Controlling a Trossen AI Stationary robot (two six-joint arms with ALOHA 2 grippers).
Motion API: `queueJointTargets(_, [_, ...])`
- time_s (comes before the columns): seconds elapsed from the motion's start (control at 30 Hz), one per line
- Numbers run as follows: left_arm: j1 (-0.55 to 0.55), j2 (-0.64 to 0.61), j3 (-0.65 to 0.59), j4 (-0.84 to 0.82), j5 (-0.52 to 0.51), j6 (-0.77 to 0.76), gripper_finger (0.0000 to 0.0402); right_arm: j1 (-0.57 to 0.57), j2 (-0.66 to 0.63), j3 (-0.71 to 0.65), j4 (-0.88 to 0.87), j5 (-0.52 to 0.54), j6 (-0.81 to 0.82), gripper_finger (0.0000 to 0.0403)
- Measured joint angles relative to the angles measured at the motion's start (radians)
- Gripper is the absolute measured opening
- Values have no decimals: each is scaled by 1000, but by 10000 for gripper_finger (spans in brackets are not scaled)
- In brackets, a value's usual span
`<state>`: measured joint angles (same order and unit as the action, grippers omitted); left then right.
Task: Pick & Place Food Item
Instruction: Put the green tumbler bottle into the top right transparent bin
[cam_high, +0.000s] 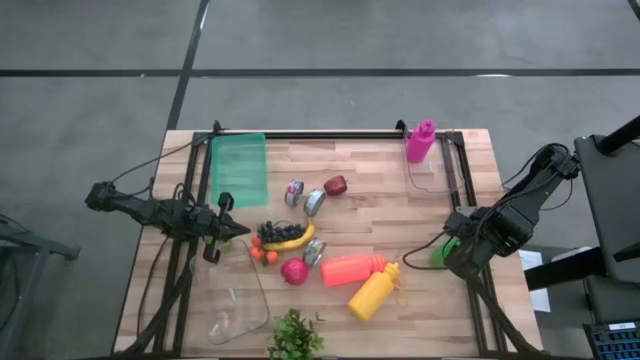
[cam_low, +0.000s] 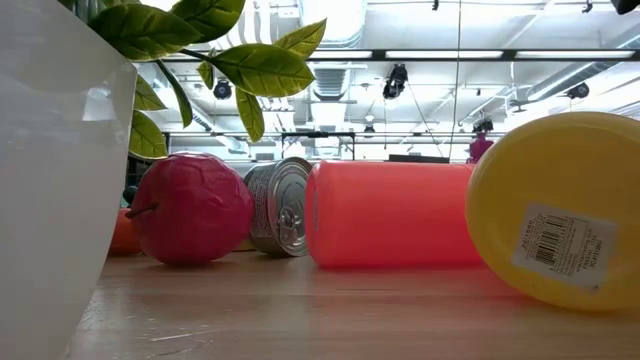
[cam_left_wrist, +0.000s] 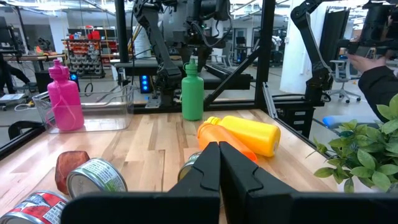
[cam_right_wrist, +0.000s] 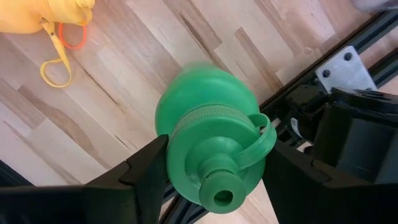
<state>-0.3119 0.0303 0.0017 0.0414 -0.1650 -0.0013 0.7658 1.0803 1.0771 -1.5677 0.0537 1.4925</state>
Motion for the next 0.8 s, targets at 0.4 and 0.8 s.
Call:
queueJointTargets(0.4, [0, 0, 0, 0, 0, 0, 0, 0, -25, 99, -3, 71, 134, 212])
queueJointTargets(0.8, [0, 0, 0, 0, 0, 0, 0, -107, -33, 167, -4, 273, 157, 212])
